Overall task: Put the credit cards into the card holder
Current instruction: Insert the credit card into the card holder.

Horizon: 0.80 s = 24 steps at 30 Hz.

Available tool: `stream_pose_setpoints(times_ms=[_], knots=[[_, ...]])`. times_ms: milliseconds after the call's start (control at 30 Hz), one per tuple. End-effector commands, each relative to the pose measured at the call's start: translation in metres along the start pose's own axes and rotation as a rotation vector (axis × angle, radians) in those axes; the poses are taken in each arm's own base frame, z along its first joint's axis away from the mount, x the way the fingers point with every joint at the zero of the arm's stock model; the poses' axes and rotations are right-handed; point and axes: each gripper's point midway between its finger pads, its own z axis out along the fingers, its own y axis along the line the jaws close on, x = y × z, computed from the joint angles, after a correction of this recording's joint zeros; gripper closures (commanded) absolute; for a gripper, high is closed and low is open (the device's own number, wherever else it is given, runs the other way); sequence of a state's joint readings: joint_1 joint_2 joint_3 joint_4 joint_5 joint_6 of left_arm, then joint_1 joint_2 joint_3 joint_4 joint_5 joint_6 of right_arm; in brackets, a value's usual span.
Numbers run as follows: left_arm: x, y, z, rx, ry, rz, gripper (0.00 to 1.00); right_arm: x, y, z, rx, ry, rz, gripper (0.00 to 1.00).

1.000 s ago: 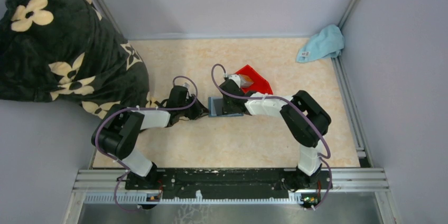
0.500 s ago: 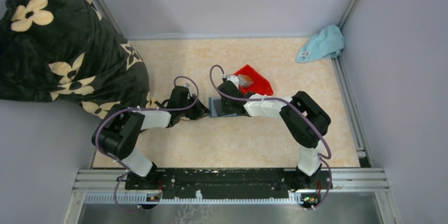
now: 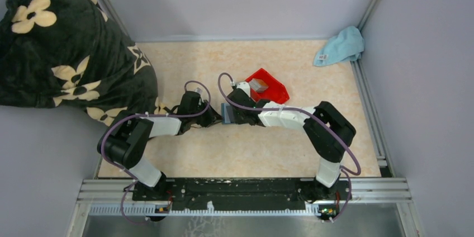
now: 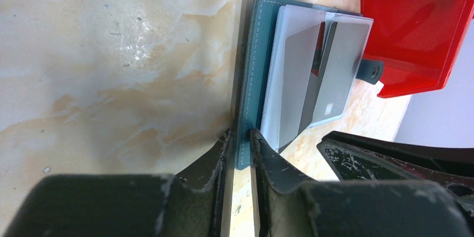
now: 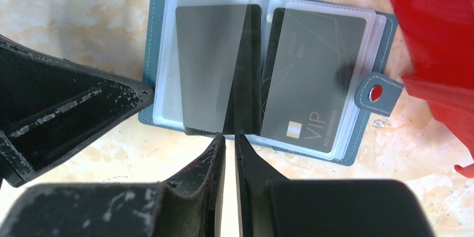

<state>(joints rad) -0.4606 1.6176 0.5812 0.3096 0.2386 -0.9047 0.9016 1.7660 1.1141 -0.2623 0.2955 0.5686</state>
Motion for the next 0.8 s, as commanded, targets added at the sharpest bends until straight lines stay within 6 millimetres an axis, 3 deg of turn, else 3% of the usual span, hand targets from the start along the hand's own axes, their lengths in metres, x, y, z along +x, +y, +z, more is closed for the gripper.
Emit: stream_pose_setpoints(times_ms=[0,333,767], knots=[[0.029,0.043,0.000,-0.147,0.082,-0.006,0.76,-0.013,0.007,-0.017,-0.012,-0.045,0.011,0.89],[0.030,0.043,0.000,-0.148,0.085,-0.008,0.76,0.006,0.008,-0.007,-0.013,0.008,-0.006,0.97],[0.030,0.043,0.002,-0.148,0.087,-0.008,0.77,0.018,0.013,0.003,-0.030,0.052,-0.012,0.98]])
